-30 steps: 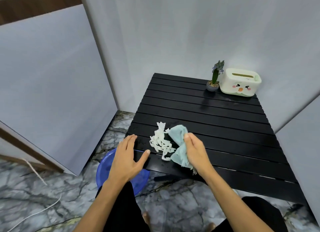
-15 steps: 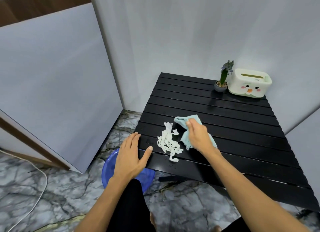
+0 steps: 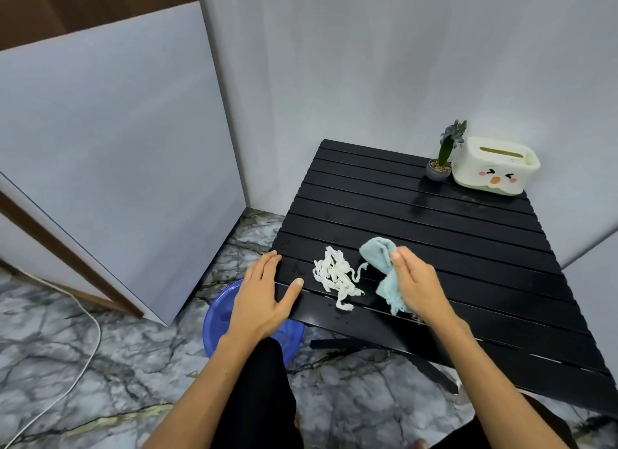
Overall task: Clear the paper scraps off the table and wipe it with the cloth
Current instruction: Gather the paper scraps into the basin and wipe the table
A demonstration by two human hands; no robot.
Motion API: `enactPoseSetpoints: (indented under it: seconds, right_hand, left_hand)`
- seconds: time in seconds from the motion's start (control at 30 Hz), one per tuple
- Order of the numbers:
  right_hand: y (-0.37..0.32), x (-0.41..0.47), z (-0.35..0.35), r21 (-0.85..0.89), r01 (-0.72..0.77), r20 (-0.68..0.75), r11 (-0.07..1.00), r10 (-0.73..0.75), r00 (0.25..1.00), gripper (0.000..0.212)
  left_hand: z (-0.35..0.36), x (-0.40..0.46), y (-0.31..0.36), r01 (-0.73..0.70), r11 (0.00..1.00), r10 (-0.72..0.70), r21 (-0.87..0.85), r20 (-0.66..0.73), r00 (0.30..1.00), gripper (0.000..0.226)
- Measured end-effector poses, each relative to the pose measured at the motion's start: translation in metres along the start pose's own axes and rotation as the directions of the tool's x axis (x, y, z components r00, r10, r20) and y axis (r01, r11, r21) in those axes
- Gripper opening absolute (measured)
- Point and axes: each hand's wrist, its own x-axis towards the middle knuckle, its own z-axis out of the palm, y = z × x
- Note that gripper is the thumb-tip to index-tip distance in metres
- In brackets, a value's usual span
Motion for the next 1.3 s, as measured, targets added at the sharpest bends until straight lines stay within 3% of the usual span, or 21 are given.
enactPoseSetpoints:
  seconds: [0.17,0.27,0.37,0.47,0.53,0.63,0.73,1.07,1.3]
  right_hand:
    - [0.003,-0.057,0.006,-0.120,-0.098,-0.139,0.988,0.082,0.987,0.031]
    - [-0.001,-0.076,0.023,-0.262,0.004,-0.048,0.965,-0.017,0.999,0.012]
    - [0.004,-0.074,0.018,-0.399,0.065,0.037,0.914,-0.055,0.998,0.038]
    - [0.008,-0.076,0.023,-0.500,0.093,0.032,0.861,-0.089,0.996,0.040]
    - [0.005,-0.075,0.034,-0.465,0.037,-0.046,0.885,-0.066,0.997,0.036]
    - [-0.015,-0.064,0.050,-0.275,-0.182,-0.236,0.944,0.117,0.965,0.038]
    - [-0.032,-0.052,0.067,-0.163,-0.263,-0.282,0.951,0.210,0.936,0.044]
    - [-0.079,-0.028,0.129,-0.107,-0.130,-0.240,0.986,0.102,0.966,0.036]
    - [-0.108,-0.014,0.170,-0.094,-0.067,-0.161,0.993,0.051,0.986,0.032]
  left_hand:
    - [0.000,-0.001,0.000,0.007,1.000,-0.007,0.003,-0.005,1.000,0.073]
    - [0.001,-0.002,-0.002,0.011,1.000,-0.011,-0.002,-0.001,1.000,0.074]
    - [0.000,-0.003,-0.007,0.019,0.998,-0.018,-0.061,0.013,1.000,0.075]
    - [-0.002,-0.005,-0.018,0.045,0.987,-0.039,-0.151,0.039,0.998,0.078]
    - [-0.003,-0.008,-0.025,0.069,0.979,-0.060,-0.191,0.054,0.997,0.079]
    - [-0.006,-0.011,-0.035,0.099,0.962,-0.085,-0.254,0.066,0.994,0.077]
    - [-0.010,-0.012,-0.045,0.132,0.942,-0.112,-0.309,0.081,0.990,0.072]
    - [-0.013,-0.014,-0.083,0.145,0.940,-0.136,-0.309,0.050,0.989,0.068]
    - [-0.020,-0.015,-0.118,0.142,0.980,-0.136,-0.140,0.050,0.989,0.075]
